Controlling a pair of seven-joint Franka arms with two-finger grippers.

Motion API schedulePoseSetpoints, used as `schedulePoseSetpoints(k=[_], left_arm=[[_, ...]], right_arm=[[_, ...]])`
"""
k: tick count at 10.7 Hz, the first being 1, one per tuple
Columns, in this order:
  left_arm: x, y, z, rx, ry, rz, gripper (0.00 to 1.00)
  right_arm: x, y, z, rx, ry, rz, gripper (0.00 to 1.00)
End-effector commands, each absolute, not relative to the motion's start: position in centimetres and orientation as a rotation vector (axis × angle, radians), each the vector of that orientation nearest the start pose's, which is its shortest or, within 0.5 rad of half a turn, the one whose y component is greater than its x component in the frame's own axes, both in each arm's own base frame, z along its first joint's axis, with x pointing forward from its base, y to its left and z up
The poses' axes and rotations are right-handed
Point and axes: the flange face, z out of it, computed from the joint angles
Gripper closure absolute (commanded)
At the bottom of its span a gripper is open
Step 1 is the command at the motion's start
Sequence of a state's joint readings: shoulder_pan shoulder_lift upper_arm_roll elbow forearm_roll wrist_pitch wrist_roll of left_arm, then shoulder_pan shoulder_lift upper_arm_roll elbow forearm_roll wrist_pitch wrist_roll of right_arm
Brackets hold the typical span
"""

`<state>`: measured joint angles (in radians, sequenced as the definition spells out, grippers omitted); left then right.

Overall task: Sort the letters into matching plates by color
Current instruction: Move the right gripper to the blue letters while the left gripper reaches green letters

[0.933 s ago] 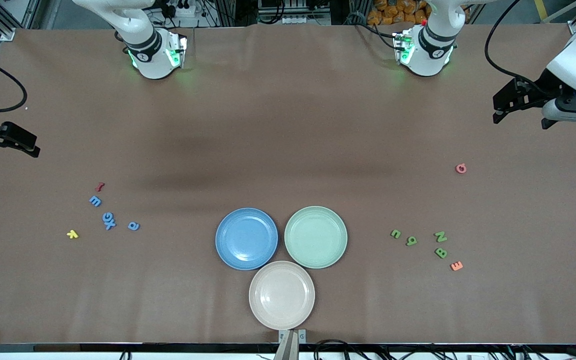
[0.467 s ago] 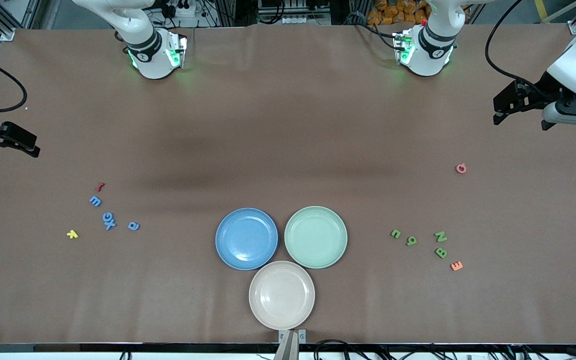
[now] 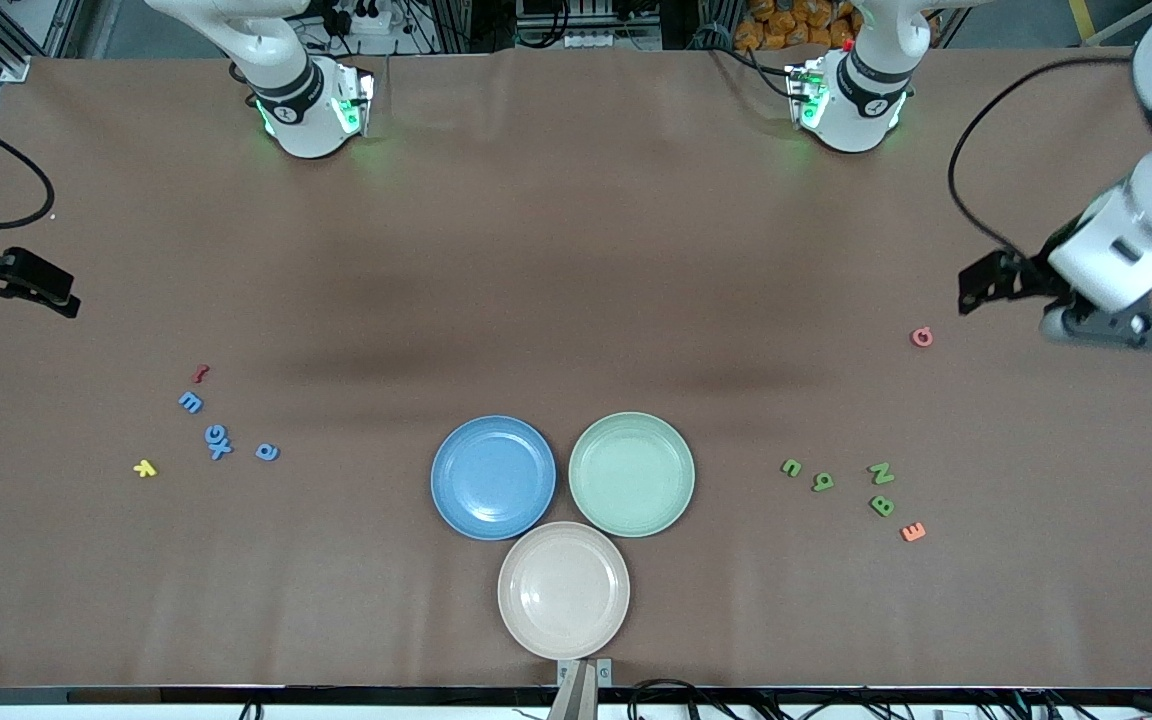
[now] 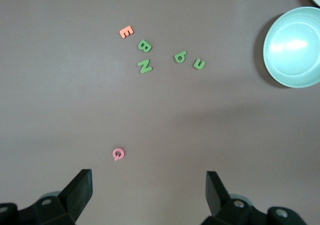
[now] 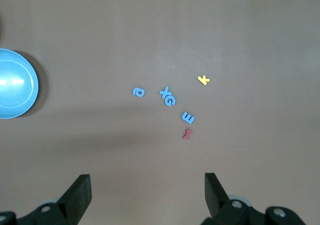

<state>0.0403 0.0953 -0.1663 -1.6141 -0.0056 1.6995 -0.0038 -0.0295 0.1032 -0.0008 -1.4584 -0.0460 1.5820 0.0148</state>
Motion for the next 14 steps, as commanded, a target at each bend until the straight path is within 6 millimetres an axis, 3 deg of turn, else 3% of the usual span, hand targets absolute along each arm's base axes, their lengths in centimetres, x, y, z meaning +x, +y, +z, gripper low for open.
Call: schedulePoseSetpoints(k=[1,4,7,9,11,12,14], left_arm=[[63.8,-7.4,50.2,-3.170,0.151,-0.076,0.00],[67.9,-6.6,44.3,-3.152,0.141,-0.079,0.00],[69.8,-6.9,38.6,-3.111,-0.071,-0.097,0.00],[69.9,-8.5,36.9,-3.096,-0.095,-0.088,0.00],[69.8,-9.3,35.8,-3.080,-0.317,-0.069,0.00],[69.7,-10.5,35.4,-3.078,-0.342,-0.064,0.00],[69.8,-10.7,34.8,-3.080,-0.320,-0.064,0.00]], right_arm=[[60.6,-3.2,58.8,-3.169,0.099,-0.014,0.00],[62.8,-3.8,54.8,-3.128,0.143,0.019,0.00],[64.1,-4.0,49.2,-3.054,0.484,0.011,0.00],[65.1,-3.0,45.0,-3.002,0.738,0.009,0.00],[66.4,-1.7,40.8,-2.935,0.993,0.039,0.00],[67.0,-1.1,38.8,-2.902,1.095,0.049,0.00],[67.9,0.2,34.3,-2.836,1.265,0.068,0.00]])
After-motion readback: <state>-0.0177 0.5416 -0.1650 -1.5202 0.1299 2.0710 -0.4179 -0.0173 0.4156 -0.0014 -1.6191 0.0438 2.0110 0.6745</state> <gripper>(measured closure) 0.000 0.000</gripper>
